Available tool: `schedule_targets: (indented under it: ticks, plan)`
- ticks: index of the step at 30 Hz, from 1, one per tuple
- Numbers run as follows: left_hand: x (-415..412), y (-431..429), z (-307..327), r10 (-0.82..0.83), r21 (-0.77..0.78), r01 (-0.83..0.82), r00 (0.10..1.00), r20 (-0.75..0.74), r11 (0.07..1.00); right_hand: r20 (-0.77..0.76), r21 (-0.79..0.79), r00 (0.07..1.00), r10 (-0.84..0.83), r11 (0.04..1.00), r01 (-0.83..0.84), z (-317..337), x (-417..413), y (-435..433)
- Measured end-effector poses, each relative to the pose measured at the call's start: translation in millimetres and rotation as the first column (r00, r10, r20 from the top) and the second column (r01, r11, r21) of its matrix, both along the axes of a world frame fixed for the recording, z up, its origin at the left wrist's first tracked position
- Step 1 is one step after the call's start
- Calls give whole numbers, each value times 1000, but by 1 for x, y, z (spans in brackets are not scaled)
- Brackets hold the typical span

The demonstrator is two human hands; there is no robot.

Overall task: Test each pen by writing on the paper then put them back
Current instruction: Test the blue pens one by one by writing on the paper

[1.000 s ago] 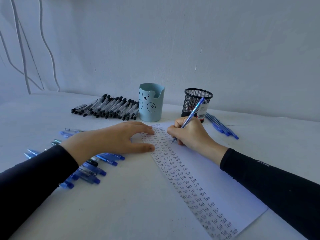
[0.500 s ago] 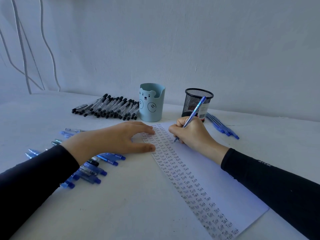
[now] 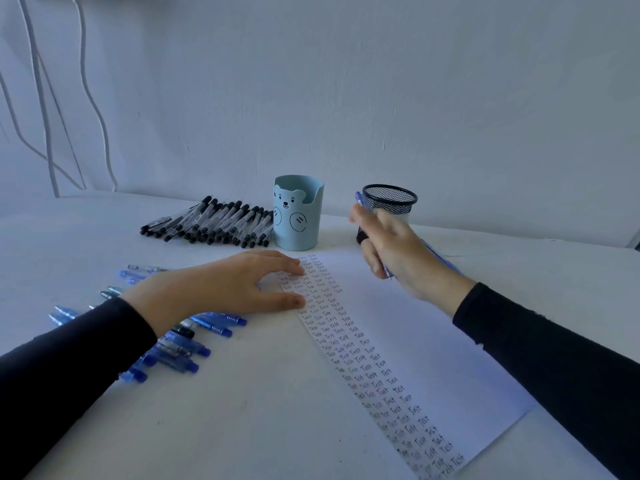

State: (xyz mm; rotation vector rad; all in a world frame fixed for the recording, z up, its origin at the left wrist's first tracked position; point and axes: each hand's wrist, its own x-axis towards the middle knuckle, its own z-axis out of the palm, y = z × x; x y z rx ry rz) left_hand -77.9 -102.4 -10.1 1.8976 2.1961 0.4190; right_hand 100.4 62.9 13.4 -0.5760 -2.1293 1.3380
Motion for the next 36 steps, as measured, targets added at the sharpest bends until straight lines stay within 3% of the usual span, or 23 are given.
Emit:
schedule_targets:
  ticks: [9,17,25,30,32,36]
  plan:
    - [2,-1,1,-3,17,3,1000,28,1000,-131,-279,989,72,954,-107,30,14,14]
    - [1,-2,1,-10,30,8,998,65,1000,-163,-268,986,45,959,-88,35,25,27]
    - [1,-1,0,-20,50,17,997,68,999,-234,-281,967,-100,959,32,41,43,62]
    - [1,-1,0,-24,53,20,996,81,998,-379,-315,858,-347,920,233,41,60,90]
    - [1,-1,0,-25,51,22,997,72,998,-342,-286,835,-431,894,345,35,71,104]
    - [1,0,0,-18,50,15,998,59,999,-79,-54,866,-494,870,491,10,84,122]
